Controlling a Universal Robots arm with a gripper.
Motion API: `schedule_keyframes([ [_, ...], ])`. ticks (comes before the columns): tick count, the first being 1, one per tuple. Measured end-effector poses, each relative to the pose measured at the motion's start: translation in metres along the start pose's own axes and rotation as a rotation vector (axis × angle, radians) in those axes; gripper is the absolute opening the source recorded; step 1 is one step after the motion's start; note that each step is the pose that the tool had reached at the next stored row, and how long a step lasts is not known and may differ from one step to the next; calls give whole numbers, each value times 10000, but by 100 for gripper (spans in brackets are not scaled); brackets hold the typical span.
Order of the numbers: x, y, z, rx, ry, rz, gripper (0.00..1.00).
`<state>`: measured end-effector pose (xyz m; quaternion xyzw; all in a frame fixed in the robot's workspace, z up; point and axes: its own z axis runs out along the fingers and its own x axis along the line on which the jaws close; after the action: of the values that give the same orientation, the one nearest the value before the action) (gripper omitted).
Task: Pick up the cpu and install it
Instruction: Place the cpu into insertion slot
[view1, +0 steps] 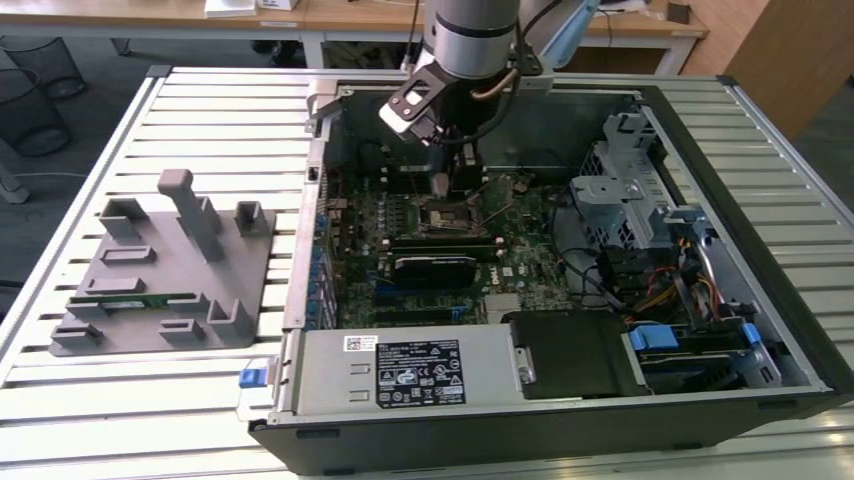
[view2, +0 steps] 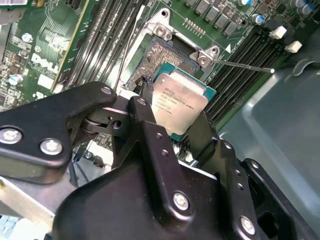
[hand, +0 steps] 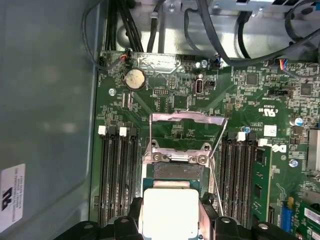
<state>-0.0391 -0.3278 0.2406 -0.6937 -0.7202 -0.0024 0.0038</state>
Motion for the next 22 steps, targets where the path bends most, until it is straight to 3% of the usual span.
schedule_keyframes([
  [10,1,-6,124,-25,-1,24,53],
  [22,-1,-12,332,-30,0,29,53],
])
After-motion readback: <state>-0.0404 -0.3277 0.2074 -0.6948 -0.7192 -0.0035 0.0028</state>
